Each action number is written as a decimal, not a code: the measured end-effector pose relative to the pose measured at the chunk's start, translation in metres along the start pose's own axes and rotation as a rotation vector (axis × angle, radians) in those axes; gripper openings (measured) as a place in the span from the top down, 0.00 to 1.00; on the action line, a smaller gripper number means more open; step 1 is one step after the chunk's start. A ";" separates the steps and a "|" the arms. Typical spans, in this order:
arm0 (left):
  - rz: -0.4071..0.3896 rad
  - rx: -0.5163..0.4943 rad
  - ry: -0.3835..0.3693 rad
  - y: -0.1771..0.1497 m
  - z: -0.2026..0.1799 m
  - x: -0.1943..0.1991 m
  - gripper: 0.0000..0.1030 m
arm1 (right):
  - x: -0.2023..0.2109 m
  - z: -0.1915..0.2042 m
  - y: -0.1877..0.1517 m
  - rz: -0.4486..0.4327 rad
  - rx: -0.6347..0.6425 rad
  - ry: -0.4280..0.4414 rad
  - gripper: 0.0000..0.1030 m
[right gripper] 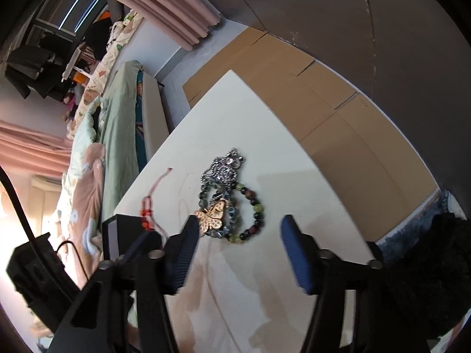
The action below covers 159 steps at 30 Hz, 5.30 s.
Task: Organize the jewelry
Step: 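Carry the red bracelet to the box with left gripper while right grasps dark beads, then open the left gripper over the box while the right gripper drops the dark bead bracelet in, then grasp the gold butterfly charm with left while right grasps the green bead bracelet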
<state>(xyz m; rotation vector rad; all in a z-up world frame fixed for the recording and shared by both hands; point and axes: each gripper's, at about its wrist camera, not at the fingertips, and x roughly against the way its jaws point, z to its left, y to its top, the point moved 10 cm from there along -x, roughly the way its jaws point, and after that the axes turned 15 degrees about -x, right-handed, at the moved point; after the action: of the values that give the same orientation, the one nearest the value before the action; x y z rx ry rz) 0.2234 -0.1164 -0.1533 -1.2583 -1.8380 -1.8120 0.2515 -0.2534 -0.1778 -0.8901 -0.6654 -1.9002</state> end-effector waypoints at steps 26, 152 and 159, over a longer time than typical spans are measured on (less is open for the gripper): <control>-0.091 0.127 0.060 0.006 0.076 0.056 0.93 | -0.051 0.025 -0.004 -0.058 0.109 -0.189 0.88; 0.077 -0.065 0.157 -0.014 0.003 -0.061 0.58 | 0.017 -0.024 0.016 -0.061 -0.094 -0.012 0.28; 0.037 -0.031 0.152 -0.004 0.013 -0.041 0.58 | -0.002 -0.005 0.007 -0.043 -0.017 -0.040 0.44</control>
<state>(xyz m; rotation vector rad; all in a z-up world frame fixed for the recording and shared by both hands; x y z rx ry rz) 0.2494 -0.1194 -0.1871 -1.1237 -1.7005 -1.8682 0.2568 -0.2595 -0.1820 -0.9335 -0.6981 -1.9332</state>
